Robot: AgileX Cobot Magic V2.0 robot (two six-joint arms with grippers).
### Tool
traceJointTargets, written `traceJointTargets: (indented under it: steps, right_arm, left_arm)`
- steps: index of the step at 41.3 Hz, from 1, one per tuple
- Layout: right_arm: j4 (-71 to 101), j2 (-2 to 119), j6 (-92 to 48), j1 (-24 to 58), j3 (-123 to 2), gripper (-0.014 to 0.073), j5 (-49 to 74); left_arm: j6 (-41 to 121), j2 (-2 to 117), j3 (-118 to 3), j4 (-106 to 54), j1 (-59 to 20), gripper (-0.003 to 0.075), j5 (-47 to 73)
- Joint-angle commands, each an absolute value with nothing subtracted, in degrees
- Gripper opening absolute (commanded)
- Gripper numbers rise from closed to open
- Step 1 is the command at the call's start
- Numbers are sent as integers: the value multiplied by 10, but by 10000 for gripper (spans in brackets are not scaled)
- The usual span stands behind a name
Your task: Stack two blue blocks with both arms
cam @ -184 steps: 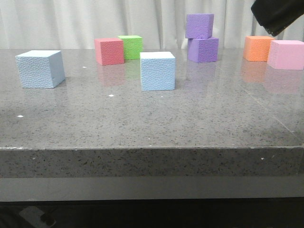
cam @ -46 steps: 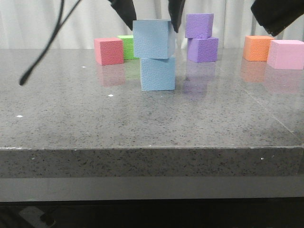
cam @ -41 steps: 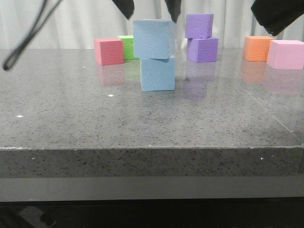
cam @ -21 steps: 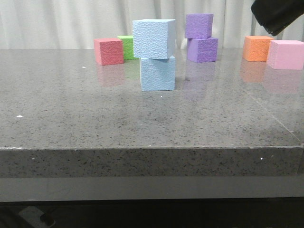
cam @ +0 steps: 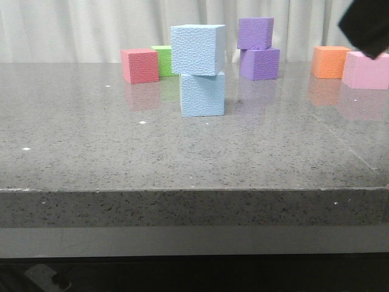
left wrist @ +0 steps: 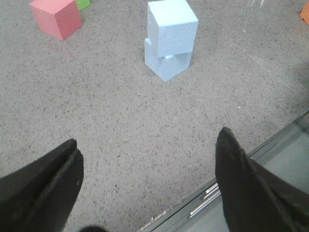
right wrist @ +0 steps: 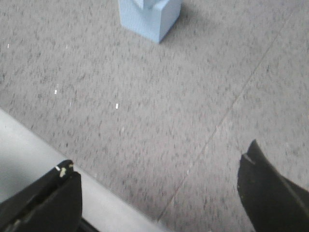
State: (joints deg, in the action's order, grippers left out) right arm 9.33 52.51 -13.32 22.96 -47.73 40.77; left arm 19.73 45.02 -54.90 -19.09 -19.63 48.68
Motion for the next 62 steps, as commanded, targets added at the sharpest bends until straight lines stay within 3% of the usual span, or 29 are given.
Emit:
traceJointTargets:
  steps: [1,11,27,31,40,45,53,62]
  right_arm:
    - [64,493,-93,226,-501,655,437]
    - [7,400,7,226,-496,655,528]
    - [14,258,-8,226,-450,647,503]
    - [14,246,-22,226,-441,554,496]
    - [14,246,-22,226,-435,122,487]
    - [14,246,-22,226,-435,-40,484]
    - [11,246,-22,226,-435,-67,486]
    - [11,246,-22,226,-435,-67,488]
  left_arm:
    - [200,401,-518,-202,-195,555,418]
    - [175,361,-487,-141,-195,555,428]
    - [145,361,-487,-124,-195,545,423]
    - [145,361,-487,-124,-195,454,422]
    - [145,361,-487,-124,-195,166,422]
    - [145,361,-487,-124,-195,61,422]
    - [145,361,-487,-124,-195,-20,422]
    - [145,361,-487,-124,-195,-20,422]
